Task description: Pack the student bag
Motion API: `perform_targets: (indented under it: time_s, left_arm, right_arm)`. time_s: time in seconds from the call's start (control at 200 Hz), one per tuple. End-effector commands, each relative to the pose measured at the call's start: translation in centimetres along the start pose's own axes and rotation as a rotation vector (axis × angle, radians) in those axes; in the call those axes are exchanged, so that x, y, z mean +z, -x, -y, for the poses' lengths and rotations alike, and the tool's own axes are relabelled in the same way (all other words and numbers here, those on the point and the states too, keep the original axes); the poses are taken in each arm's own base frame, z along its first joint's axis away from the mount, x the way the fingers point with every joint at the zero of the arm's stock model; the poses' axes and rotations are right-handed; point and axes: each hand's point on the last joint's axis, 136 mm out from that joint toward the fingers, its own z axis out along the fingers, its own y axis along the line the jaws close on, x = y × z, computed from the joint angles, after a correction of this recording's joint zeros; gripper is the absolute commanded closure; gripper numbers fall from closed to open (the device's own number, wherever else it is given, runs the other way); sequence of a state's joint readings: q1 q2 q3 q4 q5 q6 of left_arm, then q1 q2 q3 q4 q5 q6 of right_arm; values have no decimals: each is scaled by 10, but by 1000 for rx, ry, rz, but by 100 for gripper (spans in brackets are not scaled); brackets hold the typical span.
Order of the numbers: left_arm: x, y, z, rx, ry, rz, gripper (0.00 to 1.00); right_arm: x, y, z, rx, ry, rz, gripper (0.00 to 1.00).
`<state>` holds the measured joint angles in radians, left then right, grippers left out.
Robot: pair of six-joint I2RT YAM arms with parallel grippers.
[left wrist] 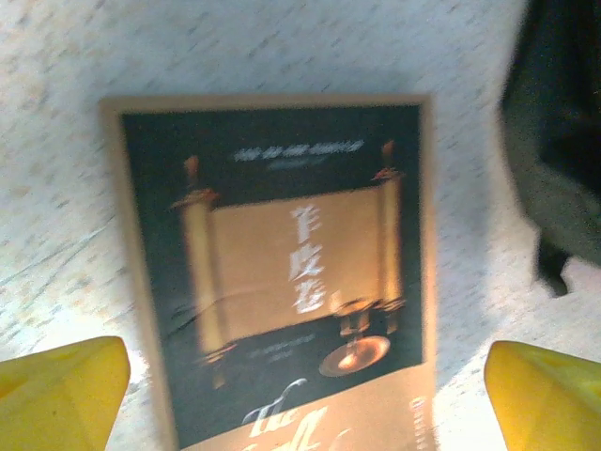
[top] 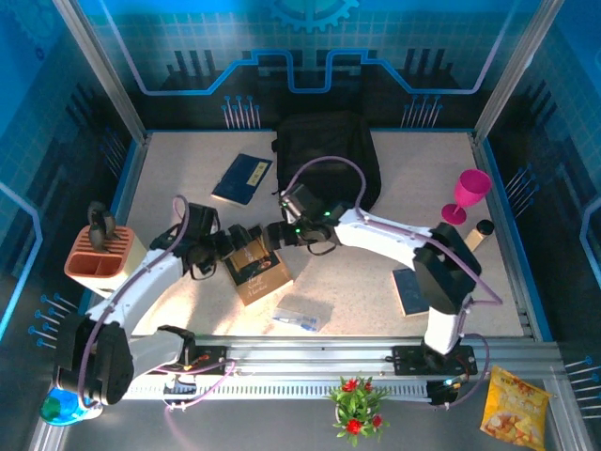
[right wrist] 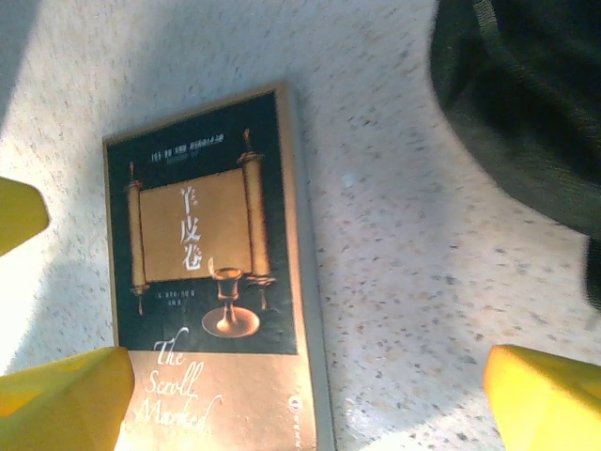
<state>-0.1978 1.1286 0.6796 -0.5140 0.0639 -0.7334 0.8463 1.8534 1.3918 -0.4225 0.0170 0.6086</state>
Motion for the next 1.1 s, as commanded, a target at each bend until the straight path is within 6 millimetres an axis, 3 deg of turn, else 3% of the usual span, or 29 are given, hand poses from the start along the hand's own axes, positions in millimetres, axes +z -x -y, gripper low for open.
perform_targets:
  time_s: [0.0,0.3,0.55,0.825,1.096]
  left_arm:
    - [1,-14,-35,-22,108,-21,1]
    - [14,-23,-41,-91,97,-67,2]
    - [24,-31,-28,-142,20,-129,21]
    - [38,-44,-31,-231,-15,-172,37]
    - [45,-42,-22,-253,-37,-198,38]
  right_arm:
    - [14,-5,-11,-66,-7,-57,9]
    - [56,-12,0,-33,-98,-174,31]
    - [79,-16,7,3,-87,-233,53]
    - [93,-23,16,56,-76,-275,61]
    - [99,-32,22,96,-73,-308,62]
